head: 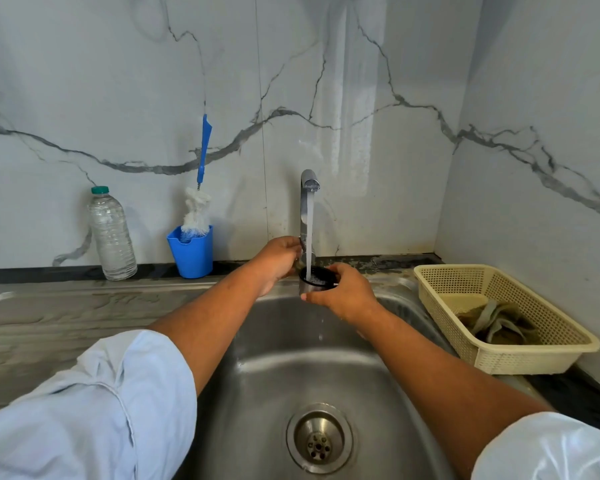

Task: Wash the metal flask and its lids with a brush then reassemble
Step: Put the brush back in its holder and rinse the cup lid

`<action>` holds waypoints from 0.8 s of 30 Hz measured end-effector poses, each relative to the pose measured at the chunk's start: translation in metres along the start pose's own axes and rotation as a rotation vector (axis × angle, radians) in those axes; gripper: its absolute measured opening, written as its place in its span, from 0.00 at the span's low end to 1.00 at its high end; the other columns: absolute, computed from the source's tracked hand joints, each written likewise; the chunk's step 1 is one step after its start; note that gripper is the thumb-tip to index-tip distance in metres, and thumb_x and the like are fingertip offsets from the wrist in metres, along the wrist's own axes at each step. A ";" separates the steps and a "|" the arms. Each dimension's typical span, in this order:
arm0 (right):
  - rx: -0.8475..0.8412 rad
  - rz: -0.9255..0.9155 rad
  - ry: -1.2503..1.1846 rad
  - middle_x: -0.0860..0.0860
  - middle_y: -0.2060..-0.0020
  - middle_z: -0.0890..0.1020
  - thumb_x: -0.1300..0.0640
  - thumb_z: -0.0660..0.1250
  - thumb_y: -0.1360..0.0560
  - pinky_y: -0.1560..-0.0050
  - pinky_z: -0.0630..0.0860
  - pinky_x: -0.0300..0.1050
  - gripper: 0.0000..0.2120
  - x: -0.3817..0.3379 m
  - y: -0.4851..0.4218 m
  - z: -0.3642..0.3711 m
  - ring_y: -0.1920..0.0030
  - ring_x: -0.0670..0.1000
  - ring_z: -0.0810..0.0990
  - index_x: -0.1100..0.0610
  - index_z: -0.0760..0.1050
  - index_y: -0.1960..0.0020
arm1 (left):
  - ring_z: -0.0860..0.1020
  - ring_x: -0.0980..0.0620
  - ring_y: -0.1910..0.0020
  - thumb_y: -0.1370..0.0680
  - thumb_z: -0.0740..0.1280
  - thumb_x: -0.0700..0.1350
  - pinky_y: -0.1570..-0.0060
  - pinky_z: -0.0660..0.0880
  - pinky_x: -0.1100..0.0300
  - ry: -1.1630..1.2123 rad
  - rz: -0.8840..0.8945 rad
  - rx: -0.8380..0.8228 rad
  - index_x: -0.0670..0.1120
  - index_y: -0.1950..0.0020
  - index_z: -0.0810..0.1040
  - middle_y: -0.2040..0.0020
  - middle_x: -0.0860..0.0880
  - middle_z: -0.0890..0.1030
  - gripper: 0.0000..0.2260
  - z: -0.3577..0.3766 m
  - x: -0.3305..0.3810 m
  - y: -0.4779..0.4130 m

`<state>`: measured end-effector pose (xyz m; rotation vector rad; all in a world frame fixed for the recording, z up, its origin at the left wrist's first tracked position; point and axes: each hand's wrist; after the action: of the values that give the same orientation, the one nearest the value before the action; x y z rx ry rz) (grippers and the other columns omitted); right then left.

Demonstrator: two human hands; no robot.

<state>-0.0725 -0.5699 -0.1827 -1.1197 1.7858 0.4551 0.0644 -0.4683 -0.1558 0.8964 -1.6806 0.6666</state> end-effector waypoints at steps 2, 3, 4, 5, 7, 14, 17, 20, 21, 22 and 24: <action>-0.011 -0.024 0.065 0.50 0.39 0.81 0.52 0.84 0.36 0.46 0.75 0.40 0.36 0.002 -0.002 -0.001 0.47 0.48 0.77 0.55 0.73 0.32 | 0.79 0.51 0.35 0.16 0.57 0.34 0.33 0.77 0.48 0.017 0.025 0.038 0.49 0.37 0.78 0.35 0.49 0.82 0.15 0.002 0.001 0.002; -0.022 -0.036 0.088 0.50 0.39 0.81 0.53 0.85 0.36 0.45 0.75 0.41 0.37 0.002 -0.002 -0.001 0.46 0.48 0.77 0.55 0.73 0.32 | 0.77 0.51 0.33 0.17 0.56 0.31 0.32 0.76 0.49 0.005 0.034 0.038 0.48 0.32 0.76 0.32 0.48 0.80 0.19 0.001 0.000 0.001; -0.036 -0.049 0.103 0.50 0.39 0.81 0.53 0.85 0.37 0.44 0.77 0.42 0.38 0.003 -0.003 -0.001 0.45 0.48 0.78 0.54 0.73 0.32 | 0.76 0.51 0.31 0.18 0.56 0.29 0.32 0.76 0.49 -0.011 0.045 0.022 0.47 0.29 0.74 0.30 0.48 0.79 0.23 0.001 -0.001 0.000; -0.050 -0.062 0.115 0.49 0.39 0.81 0.53 0.85 0.37 0.43 0.77 0.42 0.39 0.004 -0.003 -0.002 0.45 0.48 0.78 0.54 0.73 0.31 | 0.76 0.51 0.30 0.20 0.56 0.27 0.31 0.76 0.49 -0.042 0.053 -0.007 0.46 0.26 0.73 0.29 0.48 0.78 0.25 0.000 -0.002 -0.001; -0.074 -0.088 0.143 0.49 0.40 0.81 0.53 0.85 0.37 0.44 0.77 0.42 0.39 0.004 -0.003 -0.004 0.43 0.49 0.79 0.53 0.73 0.30 | 0.74 0.51 0.28 0.21 0.58 0.26 0.28 0.73 0.48 -0.113 0.064 -0.064 0.47 0.23 0.71 0.27 0.48 0.76 0.29 -0.001 -0.003 -0.003; -0.147 -0.151 0.252 0.50 0.46 0.81 0.56 0.81 0.35 0.46 0.82 0.48 0.31 -0.002 0.004 -0.014 0.48 0.50 0.81 0.53 0.73 0.34 | 0.65 0.49 0.21 0.20 0.59 0.27 0.22 0.64 0.46 -0.273 0.088 -0.124 0.49 0.17 0.62 0.20 0.48 0.67 0.33 0.000 0.002 0.008; -0.169 -0.147 0.309 0.49 0.49 0.79 0.55 0.81 0.35 0.51 0.83 0.48 0.33 -0.004 0.009 -0.017 0.51 0.50 0.80 0.53 0.68 0.36 | 0.70 0.47 0.26 0.19 0.59 0.30 0.27 0.68 0.51 -0.363 0.091 -0.082 0.49 0.18 0.64 0.22 0.46 0.71 0.30 0.002 -0.003 0.018; -0.187 -0.141 0.331 0.49 0.51 0.80 0.55 0.81 0.35 0.51 0.83 0.49 0.30 -0.006 0.015 -0.023 0.53 0.49 0.81 0.53 0.68 0.40 | 0.75 0.46 0.34 0.17 0.59 0.34 0.32 0.74 0.49 -0.401 0.090 -0.042 0.47 0.24 0.71 0.29 0.46 0.76 0.21 0.002 -0.007 0.033; -0.198 -0.142 0.324 0.49 0.51 0.80 0.55 0.81 0.35 0.52 0.83 0.47 0.29 -0.008 0.017 -0.025 0.54 0.49 0.82 0.52 0.69 0.40 | 0.76 0.47 0.35 0.16 0.60 0.35 0.34 0.76 0.47 -0.409 0.080 -0.044 0.47 0.27 0.73 0.31 0.46 0.76 0.19 0.001 -0.007 0.039; -0.209 -0.147 0.315 0.48 0.51 0.81 0.55 0.81 0.35 0.52 0.83 0.46 0.29 -0.009 0.020 -0.027 0.54 0.48 0.82 0.52 0.70 0.40 | 0.77 0.47 0.37 0.16 0.60 0.36 0.36 0.78 0.46 -0.413 0.074 -0.050 0.46 0.28 0.75 0.33 0.46 0.77 0.17 0.000 -0.008 0.047; -0.219 -0.165 0.312 0.48 0.49 0.81 0.54 0.81 0.35 0.51 0.82 0.45 0.29 -0.014 0.027 -0.032 0.53 0.47 0.82 0.50 0.72 0.39 | 0.79 0.46 0.40 0.16 0.61 0.37 0.39 0.80 0.46 -0.416 0.070 -0.077 0.46 0.31 0.77 0.37 0.47 0.79 0.14 -0.001 -0.008 0.065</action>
<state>-0.1096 -0.5714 -0.1592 -1.5476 1.9218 0.3997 0.0125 -0.4295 -0.1631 0.9711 -2.1003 0.4784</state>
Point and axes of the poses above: each hand's wrist, its own y-axis away from the middle knuckle, its own z-axis out of the palm, x = y × z
